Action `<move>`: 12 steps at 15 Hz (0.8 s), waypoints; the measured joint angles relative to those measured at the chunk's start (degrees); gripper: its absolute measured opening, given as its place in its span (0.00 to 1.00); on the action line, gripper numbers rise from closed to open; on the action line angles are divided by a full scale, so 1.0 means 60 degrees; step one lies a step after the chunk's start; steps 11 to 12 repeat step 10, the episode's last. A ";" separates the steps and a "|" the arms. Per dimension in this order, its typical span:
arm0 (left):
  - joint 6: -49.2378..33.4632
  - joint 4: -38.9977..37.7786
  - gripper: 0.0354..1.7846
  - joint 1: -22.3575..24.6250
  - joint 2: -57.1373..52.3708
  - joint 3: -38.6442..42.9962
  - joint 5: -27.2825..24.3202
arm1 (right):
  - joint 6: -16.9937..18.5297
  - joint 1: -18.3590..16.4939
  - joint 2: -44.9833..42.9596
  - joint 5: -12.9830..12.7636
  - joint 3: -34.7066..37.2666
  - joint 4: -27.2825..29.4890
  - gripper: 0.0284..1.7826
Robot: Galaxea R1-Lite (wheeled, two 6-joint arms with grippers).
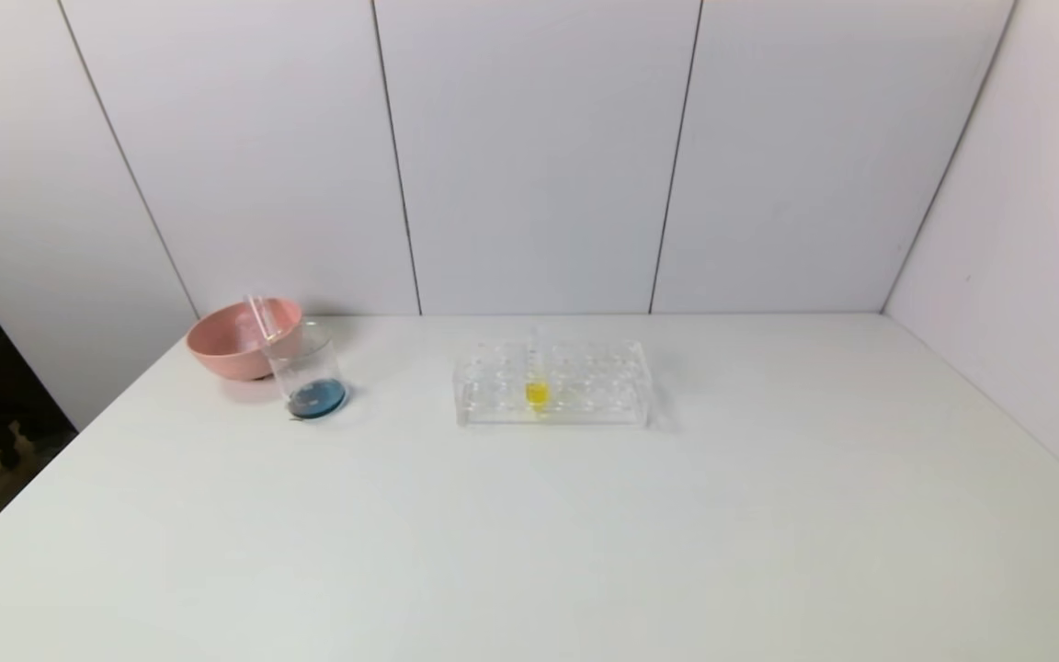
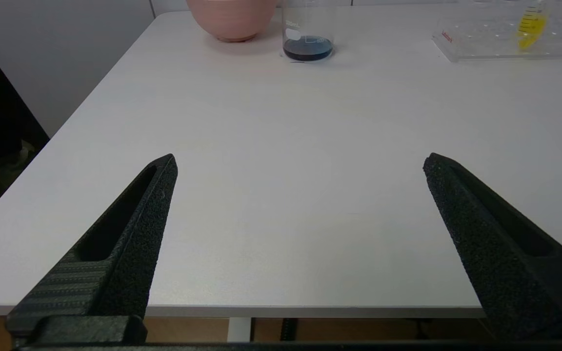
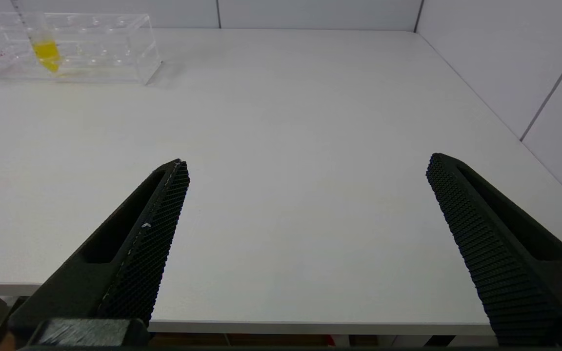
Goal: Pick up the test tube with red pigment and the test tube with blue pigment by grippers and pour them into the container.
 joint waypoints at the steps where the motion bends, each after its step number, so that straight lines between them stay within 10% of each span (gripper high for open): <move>1: -0.0004 0.0000 0.99 0.0000 0.0000 0.0000 -0.0002 | 0.0000 -0.0004 0.0000 0.0000 0.0000 0.0004 1.00; 12: 0.0004 0.0000 0.99 0.0000 0.0000 0.0000 0.0000 | -0.0012 -0.0008 0.0000 0.0004 0.0000 0.0004 1.00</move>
